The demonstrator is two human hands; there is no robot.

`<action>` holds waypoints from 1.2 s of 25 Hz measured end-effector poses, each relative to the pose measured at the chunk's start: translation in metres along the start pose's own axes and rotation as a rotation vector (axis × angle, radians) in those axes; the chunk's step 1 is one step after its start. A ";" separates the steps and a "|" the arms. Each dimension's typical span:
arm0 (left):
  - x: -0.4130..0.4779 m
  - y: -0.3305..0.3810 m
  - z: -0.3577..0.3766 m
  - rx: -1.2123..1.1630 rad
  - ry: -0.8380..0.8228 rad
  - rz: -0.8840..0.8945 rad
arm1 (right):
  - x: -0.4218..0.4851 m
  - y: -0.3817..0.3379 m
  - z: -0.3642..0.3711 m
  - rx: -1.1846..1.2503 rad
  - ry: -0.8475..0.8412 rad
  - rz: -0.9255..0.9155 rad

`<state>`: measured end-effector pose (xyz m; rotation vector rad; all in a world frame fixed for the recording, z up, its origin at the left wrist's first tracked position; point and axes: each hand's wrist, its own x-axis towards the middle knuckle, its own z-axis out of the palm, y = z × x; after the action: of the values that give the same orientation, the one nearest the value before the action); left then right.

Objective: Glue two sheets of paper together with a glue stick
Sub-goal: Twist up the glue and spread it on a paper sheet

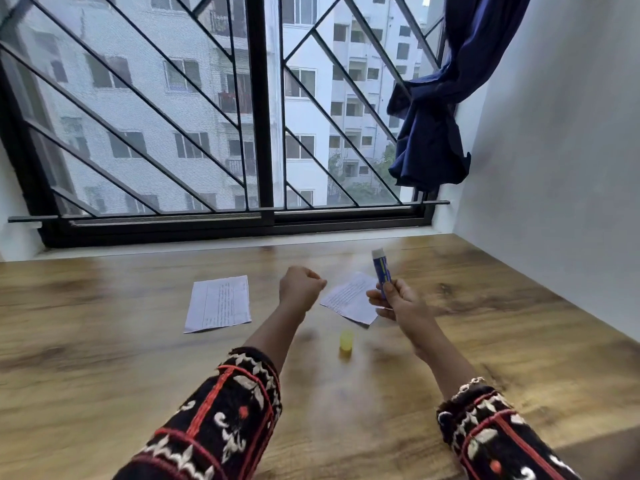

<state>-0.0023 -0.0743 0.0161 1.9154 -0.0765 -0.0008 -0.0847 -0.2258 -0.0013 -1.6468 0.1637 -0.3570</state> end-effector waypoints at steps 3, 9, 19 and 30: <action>0.016 -0.009 0.017 0.205 -0.045 -0.056 | 0.012 0.019 0.008 -0.095 0.000 0.002; 0.032 -0.013 0.038 0.466 -0.067 -0.141 | 0.025 0.045 0.010 -0.128 0.066 0.020; 0.041 -0.016 0.058 0.075 0.055 -0.181 | 0.029 0.051 0.005 -0.215 0.051 -0.037; 0.023 -0.020 -0.041 -0.257 0.120 -0.198 | 0.017 0.037 -0.002 -0.146 0.102 -0.198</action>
<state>0.0236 -0.0305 0.0118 1.6549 0.1860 -0.0282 -0.0653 -0.2374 -0.0357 -1.7952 0.1052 -0.5919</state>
